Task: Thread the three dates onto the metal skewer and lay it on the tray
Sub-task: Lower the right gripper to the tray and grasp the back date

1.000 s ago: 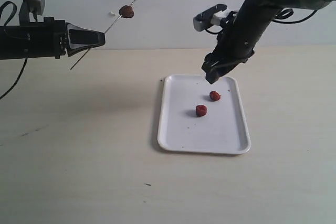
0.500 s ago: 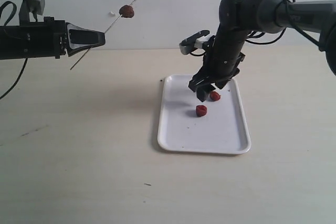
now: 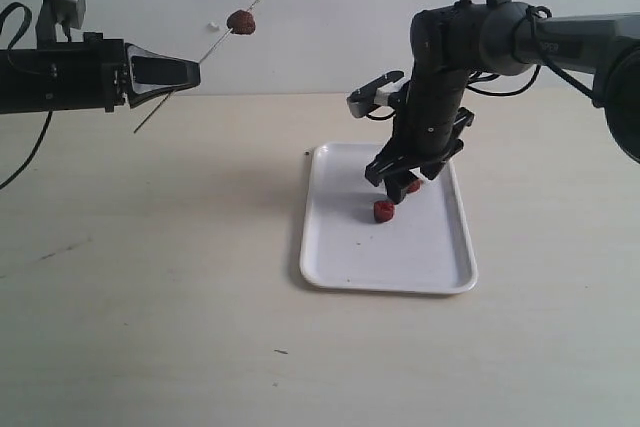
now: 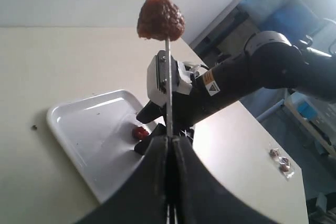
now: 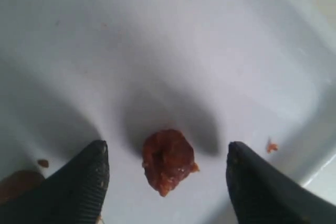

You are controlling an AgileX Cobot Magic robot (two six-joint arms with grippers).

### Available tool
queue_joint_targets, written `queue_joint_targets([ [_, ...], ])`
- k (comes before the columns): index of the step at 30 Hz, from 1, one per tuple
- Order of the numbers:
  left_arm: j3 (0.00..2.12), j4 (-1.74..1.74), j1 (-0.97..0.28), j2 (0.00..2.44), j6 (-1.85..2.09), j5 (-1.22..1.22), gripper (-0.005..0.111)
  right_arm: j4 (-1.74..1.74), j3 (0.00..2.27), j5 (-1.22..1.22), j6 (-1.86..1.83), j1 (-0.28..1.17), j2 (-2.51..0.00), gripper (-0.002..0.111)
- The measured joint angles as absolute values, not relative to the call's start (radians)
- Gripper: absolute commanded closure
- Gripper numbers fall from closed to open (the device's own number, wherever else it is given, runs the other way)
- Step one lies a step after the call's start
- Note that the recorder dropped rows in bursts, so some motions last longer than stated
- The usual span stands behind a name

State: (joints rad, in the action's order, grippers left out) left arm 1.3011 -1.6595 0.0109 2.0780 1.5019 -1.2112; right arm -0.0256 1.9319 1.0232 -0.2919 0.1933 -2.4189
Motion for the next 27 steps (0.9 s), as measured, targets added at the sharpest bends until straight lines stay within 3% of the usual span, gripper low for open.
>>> queue_joint_targets([
  [13,1.301,-1.657,0.011,2.078,1.502,-1.211,0.107,-0.026,1.935,1.013,-0.288,0.193,-2.421,0.062],
  [20,1.301,-1.657,0.011,2.078,1.502,-1.211,0.107,-0.023,1.935,1.012,-0.255,0.193,-2.424,0.078],
  [27,1.301,-1.655,0.011,2.078,1.502,-1.211,0.107,-0.023,1.935,1.012,-0.218,0.193,-2.426,0.079],
])
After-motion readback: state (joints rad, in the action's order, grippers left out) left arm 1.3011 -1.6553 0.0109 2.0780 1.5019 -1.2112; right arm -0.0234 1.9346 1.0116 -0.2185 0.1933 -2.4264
